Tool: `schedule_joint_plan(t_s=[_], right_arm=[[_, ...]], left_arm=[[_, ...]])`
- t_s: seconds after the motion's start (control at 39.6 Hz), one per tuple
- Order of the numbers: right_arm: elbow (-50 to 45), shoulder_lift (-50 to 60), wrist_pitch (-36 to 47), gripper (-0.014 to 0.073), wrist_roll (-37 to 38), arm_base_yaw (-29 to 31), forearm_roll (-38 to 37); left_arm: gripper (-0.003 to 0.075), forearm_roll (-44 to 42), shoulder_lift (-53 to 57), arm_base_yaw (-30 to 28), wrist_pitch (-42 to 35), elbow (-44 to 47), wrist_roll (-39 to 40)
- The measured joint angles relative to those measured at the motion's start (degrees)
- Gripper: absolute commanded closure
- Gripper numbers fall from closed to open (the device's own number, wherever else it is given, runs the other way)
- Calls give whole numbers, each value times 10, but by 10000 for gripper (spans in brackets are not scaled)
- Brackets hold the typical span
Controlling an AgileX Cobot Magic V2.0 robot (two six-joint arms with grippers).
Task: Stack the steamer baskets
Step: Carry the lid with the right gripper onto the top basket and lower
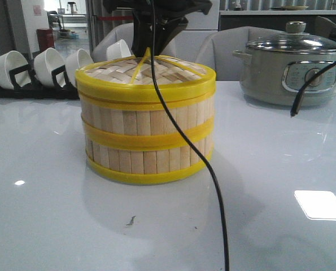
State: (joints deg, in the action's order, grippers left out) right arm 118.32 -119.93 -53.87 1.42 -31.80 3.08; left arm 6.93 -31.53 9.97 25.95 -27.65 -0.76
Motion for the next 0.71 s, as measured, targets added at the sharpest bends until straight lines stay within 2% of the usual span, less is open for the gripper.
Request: schedule_joint_plan(t_s=[0.3,0.38,0.53,0.58,0.71], right_arm=[[0,-2,1,518,0,0,0],[0,-2,1,445,0,0,0],[1,-2,2,211,0,0,0],[1,-2,3,181,0,0,0],[3,-2,5,179,0,0,0]], left_arm=[[634,0,0,0,0,0,0],[634,0,0,0,0,0,0],[634,0,0,0,0,0,0],[634,0,0,0,0,0,0],[634,0,0,0,0,0,0]])
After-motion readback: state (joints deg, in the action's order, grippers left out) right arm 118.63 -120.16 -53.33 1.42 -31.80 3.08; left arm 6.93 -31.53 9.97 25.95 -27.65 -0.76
